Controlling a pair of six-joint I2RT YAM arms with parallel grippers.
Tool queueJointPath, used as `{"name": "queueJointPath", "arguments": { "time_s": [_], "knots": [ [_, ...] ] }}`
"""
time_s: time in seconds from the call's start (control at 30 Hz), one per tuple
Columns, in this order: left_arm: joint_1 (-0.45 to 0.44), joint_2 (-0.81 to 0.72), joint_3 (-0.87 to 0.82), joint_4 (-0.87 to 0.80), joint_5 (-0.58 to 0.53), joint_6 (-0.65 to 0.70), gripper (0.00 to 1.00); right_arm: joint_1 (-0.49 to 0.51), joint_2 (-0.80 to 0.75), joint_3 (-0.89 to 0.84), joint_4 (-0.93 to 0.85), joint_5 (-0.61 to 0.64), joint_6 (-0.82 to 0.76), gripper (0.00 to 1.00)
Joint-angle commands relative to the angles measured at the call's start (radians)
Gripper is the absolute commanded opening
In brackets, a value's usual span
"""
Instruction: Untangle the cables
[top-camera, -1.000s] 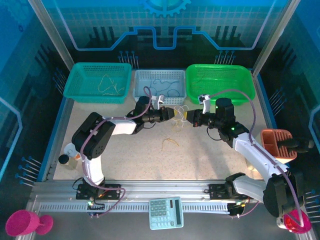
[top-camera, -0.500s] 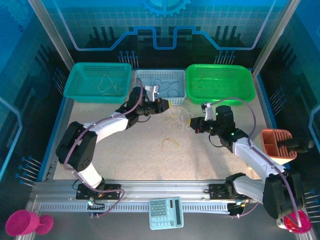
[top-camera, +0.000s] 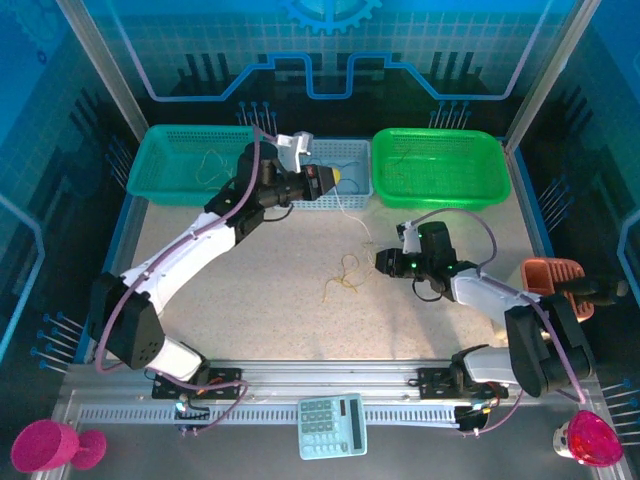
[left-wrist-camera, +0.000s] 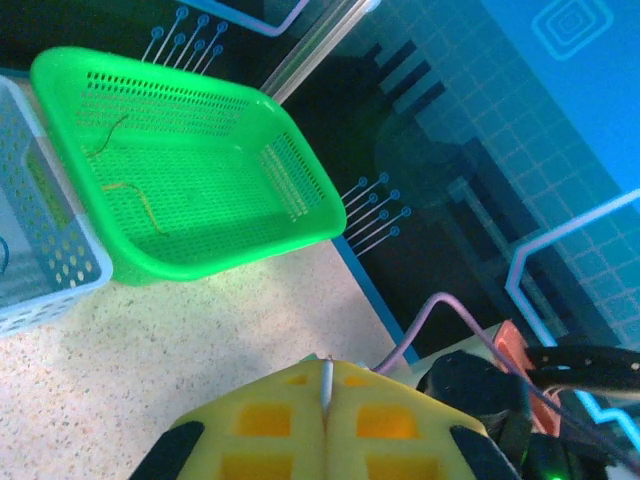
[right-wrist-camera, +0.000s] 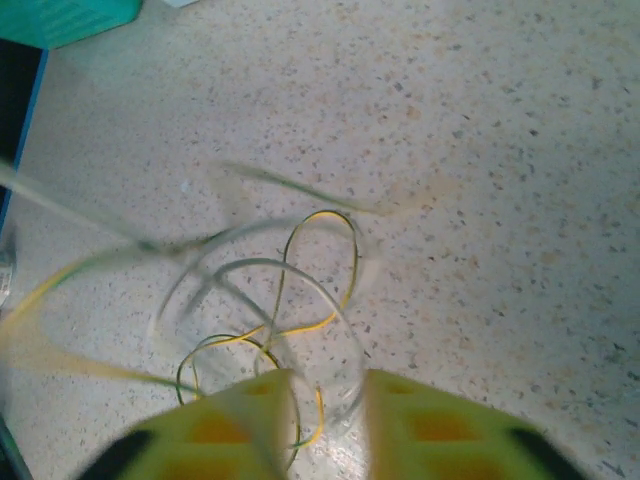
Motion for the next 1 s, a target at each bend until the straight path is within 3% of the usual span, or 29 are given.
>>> {"name": "queueJointPath", "arguments": {
  "time_s": [0.0, 0.17, 0.4, 0.57, 0.83, 0.93, 0.97],
  "knots": [
    [0.005, -0.058, 0.078, -0.003, 0.032, -0.017, 0.00, 0.006, -0.009, 0.025, -0.045, 0.009, -0.009, 0.55],
    [0.005, -0.064, 0.112, -0.015, 0.052, -0.038, 0.00, 0.011, -0.107, 0.078, -0.144, 0.034, -0.025, 0.73],
    [0.001, -0.067, 0.142, -0.012, 0.068, -0.058, 0.00, 0.023, -0.257, 0.173, -0.231, 0.038, -0.033, 0.83],
    [-0.004, -0.074, 0.170, -0.020, 0.079, -0.067, 0.00, 0.074, -0.266, 0.289, -0.215, 0.038, -0.047, 0.89],
    [-0.027, -0.086, 0.189, 0.028, 0.100, -0.133, 0.00, 0.162, -0.098, 0.454, -0.114, 0.146, -0.083, 0.92],
    [-0.037, -0.088, 0.200, 0.047, 0.109, -0.157, 0.00, 0.162, -0.016, 0.456, -0.051, 0.162, -0.071, 0.84],
    [-0.039, -0.089, 0.205, 0.052, 0.112, -0.166, 0.00, 0.162, 0.010, 0.446, -0.026, 0.162, -0.067, 0.77]
  ]
}}
